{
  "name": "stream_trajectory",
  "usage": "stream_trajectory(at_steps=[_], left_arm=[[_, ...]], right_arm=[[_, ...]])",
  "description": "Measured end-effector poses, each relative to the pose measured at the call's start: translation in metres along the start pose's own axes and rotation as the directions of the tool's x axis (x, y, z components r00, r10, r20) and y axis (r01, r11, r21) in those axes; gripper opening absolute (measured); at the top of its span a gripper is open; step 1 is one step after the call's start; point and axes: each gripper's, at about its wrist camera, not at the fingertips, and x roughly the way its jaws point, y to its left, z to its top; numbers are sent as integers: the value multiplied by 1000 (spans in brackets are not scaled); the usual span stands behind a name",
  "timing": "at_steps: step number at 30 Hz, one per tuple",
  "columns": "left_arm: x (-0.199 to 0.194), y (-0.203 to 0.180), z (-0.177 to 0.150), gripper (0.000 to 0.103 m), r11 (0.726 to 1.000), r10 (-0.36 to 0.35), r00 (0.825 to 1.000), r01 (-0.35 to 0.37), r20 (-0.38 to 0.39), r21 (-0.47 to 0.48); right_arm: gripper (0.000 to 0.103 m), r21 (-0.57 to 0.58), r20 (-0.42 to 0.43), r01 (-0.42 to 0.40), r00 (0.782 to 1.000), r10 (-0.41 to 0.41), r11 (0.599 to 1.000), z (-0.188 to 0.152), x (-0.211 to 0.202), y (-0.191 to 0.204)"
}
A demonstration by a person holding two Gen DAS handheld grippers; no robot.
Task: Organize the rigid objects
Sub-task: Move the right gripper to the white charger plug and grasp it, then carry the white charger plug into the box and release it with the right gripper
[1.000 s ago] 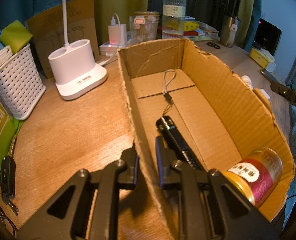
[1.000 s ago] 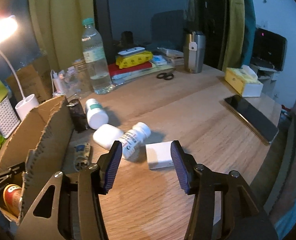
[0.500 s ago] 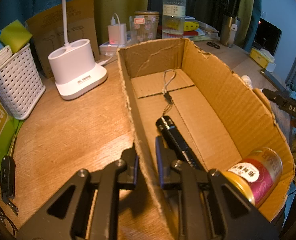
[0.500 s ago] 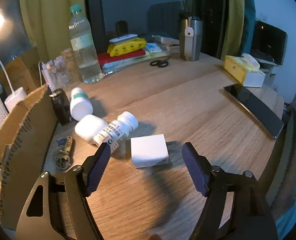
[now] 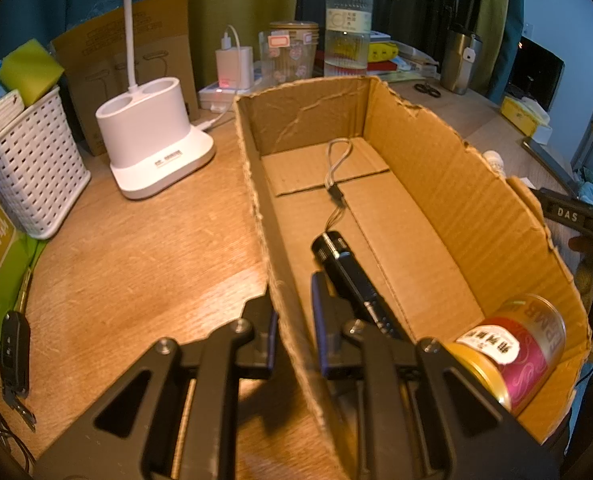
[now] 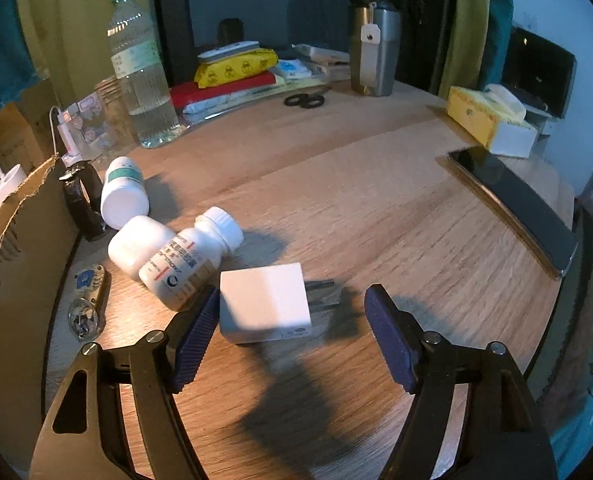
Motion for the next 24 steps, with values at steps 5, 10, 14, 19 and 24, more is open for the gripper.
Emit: stream_trajectory(at_steps=[5, 10, 14, 19, 24], left_arm=[[0, 0, 0, 15, 1000, 0, 1000, 0, 0, 0], [0, 0, 0, 15, 1000, 0, 1000, 0, 0, 0], [0, 0, 0, 15, 1000, 0, 1000, 0, 0, 0], [0, 0, 0, 15, 1000, 0, 1000, 0, 0, 0], [0, 0, 0, 15, 1000, 0, 1000, 0, 0, 0]], right_arm=[[60, -24, -1, 10, 1000, -10, 1000, 0, 2, 2], [60, -26, 6, 7, 1000, -7, 1000, -2, 1, 3], [60, -17, 21, 3, 1000, -3, 1000, -2, -3, 2], [60, -21, 51, -9, 999, 10, 1000, 0, -16, 4], [60, -25, 96, -37, 995, 40, 999, 5, -38, 12]])
